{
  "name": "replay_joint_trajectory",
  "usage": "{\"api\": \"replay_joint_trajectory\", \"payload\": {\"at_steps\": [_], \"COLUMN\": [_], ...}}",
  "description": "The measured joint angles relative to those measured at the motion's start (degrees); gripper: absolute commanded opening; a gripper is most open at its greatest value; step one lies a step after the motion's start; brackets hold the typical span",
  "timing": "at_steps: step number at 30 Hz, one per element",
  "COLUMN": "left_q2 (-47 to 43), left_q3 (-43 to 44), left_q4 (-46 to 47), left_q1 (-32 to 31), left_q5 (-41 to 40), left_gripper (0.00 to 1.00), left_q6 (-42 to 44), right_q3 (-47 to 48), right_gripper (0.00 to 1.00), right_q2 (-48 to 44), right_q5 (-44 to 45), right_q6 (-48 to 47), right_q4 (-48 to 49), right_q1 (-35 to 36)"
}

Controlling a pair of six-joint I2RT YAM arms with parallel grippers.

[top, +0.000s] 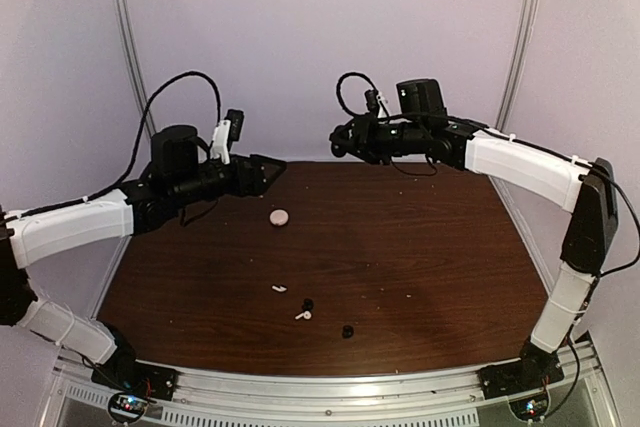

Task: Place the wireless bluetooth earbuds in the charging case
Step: Pass from the right arm to the left

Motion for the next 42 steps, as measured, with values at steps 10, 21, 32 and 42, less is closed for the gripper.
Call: {"api": "replay_joint_trajectory", "payload": {"at_steps": [10,21,32,42], "left_q2": [13.5,21.1,23.7,24.0], "left_q3": [9.3,17.2,21.1,21.2], "left_q4": [0.3,-1.7,-1.5,-1.8], "left_q1": [-7.6,-8.6,-9.2,-9.5], "left_q5": [-0.1,-2.0,-2.6,-4.7], "left_gripper": [0.72,0.57,0.38,0.13], "left_q6": [0.0,-0.7,-2.2,-2.1], "right_q3": [-4.0,-4.6,-4.9,-4.9], "right_gripper": [0.30,0.31,0.32,0.38], "right_q2": [0.2,0.2,0.3,1.3], "right_q5": [-0.2,-0.2,-0.1,0.4], "right_q6": [6.8,7.9,8.1,8.9], "right_q4": [5.7,5.6,5.7,6.7], "right_q1": [2.5,3.9,3.9,3.8]}}
